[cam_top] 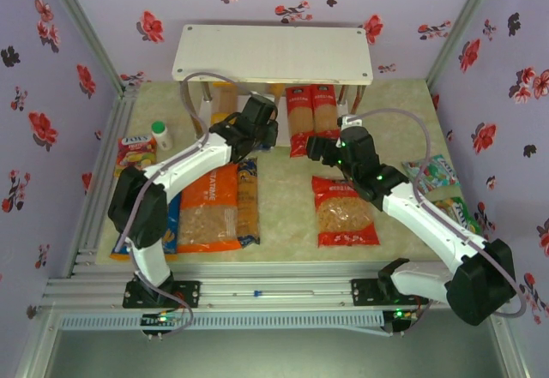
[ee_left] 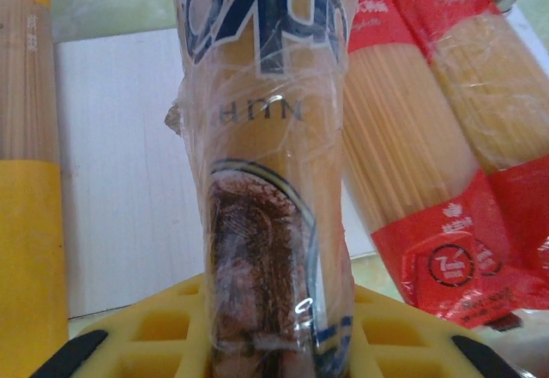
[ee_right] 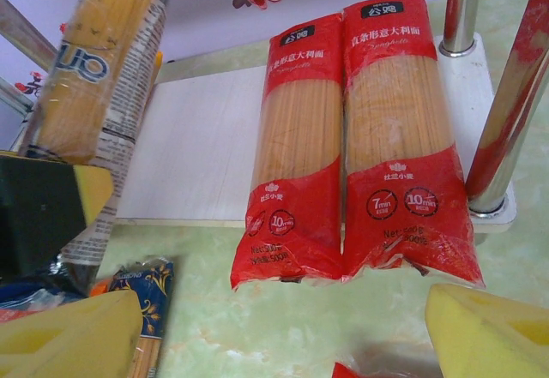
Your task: Place and organize the pasta boxes and bags onto the shelf
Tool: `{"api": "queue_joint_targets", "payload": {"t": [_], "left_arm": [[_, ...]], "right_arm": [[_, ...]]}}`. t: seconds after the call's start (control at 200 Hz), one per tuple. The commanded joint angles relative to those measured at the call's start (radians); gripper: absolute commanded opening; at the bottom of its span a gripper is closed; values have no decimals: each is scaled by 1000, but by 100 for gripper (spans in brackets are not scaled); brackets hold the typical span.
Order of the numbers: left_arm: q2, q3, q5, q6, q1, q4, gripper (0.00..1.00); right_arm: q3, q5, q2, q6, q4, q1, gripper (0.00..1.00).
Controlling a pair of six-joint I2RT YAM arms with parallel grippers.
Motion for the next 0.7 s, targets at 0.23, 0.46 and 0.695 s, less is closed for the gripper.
{"api": "queue_joint_targets", "payload": {"t": [0.23,0.46,0.695], "left_arm": [[152,189,-61,-31,17,20,0],[240,256,-72,-60,26,12,0],[300,309,-73,-80,35,-13,0]], "right_arm": [[26,14,-16,-34,-12,5,87],[23,14,-13,-38,-9,3,87],[24,16,-10,-40,-12,-2,87]]}}
